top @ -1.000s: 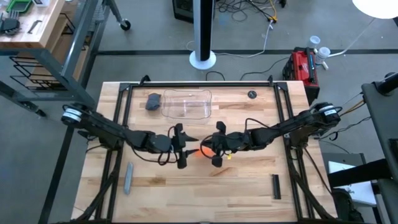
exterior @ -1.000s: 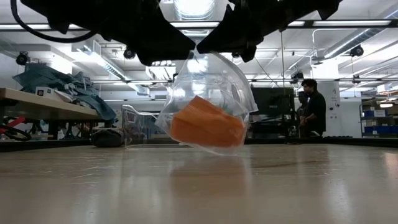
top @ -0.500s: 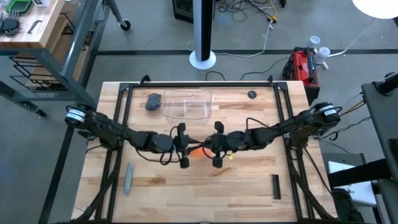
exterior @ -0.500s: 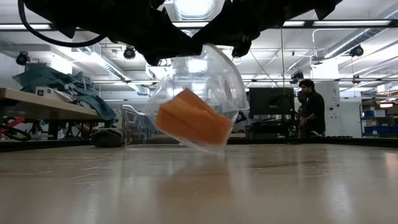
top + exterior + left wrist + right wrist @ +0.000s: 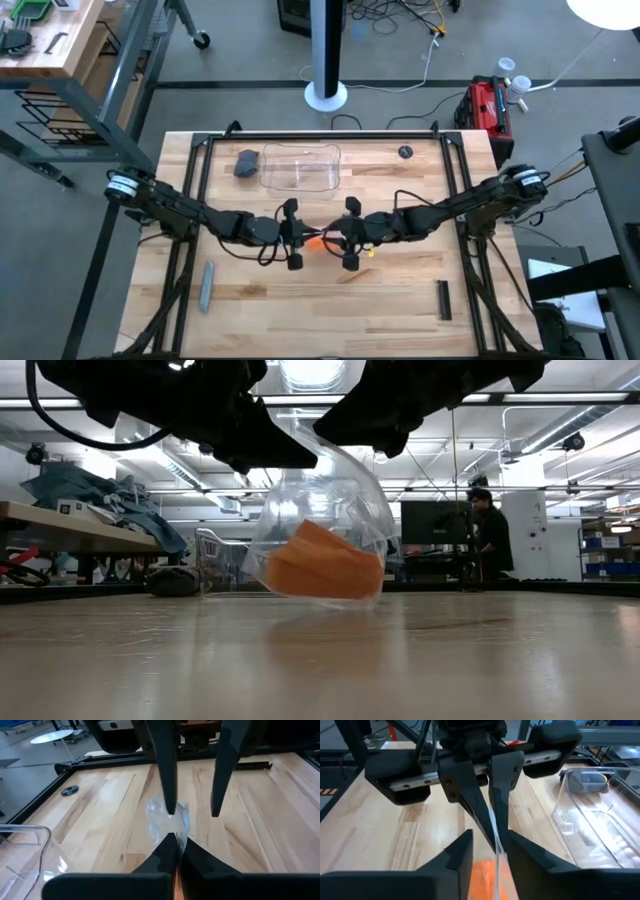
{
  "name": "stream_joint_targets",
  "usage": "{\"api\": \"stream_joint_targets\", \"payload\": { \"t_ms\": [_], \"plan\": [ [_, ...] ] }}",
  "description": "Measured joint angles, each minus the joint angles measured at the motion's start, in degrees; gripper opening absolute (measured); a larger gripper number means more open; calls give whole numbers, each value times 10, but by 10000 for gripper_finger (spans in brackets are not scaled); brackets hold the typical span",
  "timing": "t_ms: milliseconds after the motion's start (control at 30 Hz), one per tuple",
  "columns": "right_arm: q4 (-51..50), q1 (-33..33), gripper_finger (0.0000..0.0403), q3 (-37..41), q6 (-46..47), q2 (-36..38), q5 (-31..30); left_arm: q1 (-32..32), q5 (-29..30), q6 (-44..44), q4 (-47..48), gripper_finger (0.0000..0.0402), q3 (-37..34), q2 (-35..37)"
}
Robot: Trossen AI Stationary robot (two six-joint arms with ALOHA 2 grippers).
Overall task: Roll bandage
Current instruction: Close the transparent zip bag
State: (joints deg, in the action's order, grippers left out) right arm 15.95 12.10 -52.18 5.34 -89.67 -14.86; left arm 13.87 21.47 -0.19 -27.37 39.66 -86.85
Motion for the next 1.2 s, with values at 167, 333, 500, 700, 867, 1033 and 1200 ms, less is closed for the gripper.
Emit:
{"api": "stream_joint_targets", "payload": {
  "t_ms": [167,333,500,700,867,1033,1200],
  "plan": [
    [1,-1,167,0,-22,0,-2,0,-15,8,0,1,0,0],
    [1,-1,179,0,-35,0,-1,1,-19,8,-1,0,0,0],
    [1,-1,158,0,-53,0,-1,1,-61,15,-19,0,-1,0],
    [-10,-1,111,0,-54,0,10,1,-70,23,-33,0,-1,0],
    [-11,0,53,0,-54,0,18,1,-74,23,-33,0,-1,0],
    [-11,0,6,0,-61,0,32,1,-75,23,-31,0,-1,0],
    [-11,0,8,0,-54,0,33,2,-76,23,-31,0,-1,0]
  ]
}}
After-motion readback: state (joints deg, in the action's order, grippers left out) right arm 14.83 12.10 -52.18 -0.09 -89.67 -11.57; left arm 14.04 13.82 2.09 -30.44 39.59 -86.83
